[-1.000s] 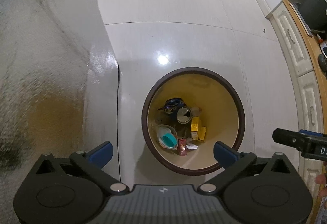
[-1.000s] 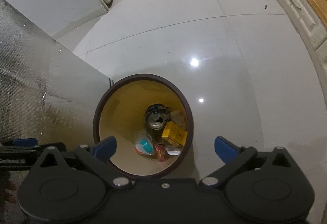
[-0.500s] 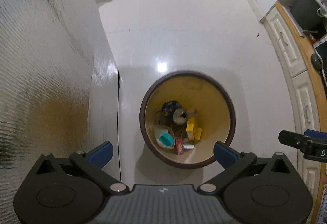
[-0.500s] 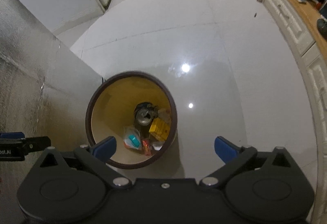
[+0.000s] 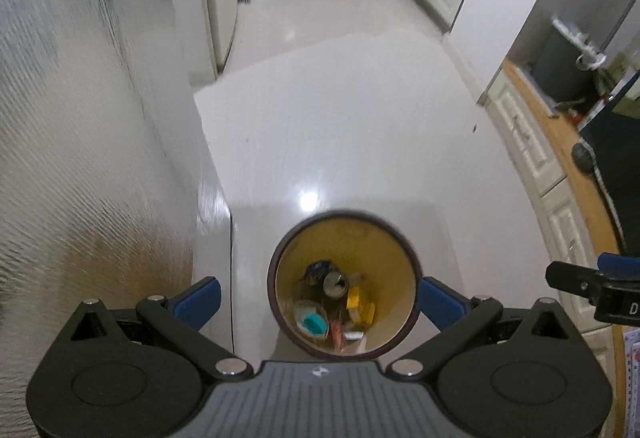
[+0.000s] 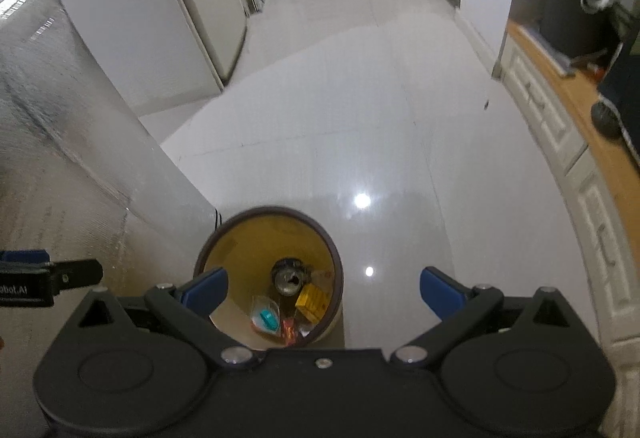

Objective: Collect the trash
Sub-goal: 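Raise both open tools from the bucket and return them over the table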

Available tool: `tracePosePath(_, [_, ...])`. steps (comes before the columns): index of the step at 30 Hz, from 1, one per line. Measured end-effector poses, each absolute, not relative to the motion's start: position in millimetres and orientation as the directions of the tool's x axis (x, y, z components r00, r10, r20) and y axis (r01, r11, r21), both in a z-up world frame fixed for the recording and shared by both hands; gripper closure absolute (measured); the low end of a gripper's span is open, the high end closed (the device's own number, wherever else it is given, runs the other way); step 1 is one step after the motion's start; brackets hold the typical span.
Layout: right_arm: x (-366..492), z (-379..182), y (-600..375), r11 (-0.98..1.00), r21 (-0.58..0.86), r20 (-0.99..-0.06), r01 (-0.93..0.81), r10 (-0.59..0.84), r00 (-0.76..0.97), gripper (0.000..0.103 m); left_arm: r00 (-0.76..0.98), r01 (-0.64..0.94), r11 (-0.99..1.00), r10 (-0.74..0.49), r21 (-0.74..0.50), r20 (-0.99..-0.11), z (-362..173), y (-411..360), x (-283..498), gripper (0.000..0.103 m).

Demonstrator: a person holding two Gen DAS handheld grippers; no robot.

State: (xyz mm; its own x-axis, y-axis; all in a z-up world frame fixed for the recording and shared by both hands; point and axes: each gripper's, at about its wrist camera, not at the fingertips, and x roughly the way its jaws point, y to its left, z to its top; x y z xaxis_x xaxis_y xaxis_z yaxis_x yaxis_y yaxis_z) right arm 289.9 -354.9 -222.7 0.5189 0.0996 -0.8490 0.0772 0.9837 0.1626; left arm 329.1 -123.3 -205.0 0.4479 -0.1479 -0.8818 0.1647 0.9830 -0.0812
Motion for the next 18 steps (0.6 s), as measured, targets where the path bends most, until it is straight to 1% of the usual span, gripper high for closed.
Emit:
tracePosePath(8, [265.3, -173.6, -353.9, 0.986, 0.154, -0.778, 0.063, 0.081, 0.623, 0.0, 0.557, 0.172, 0.982, -0.164, -0.08, -0.814, -156.4, -120.2, 303.5, 0.0])
tracePosePath(18, [240.7, -132.3, -346.6, 0.989, 0.139, -0.699, 0.043, 0.067, 0.712, 0.0, 0.655, 0.165, 0.983, -0.167, -0.075, -0.737, -111.3, -108.7, 275.2, 0.0])
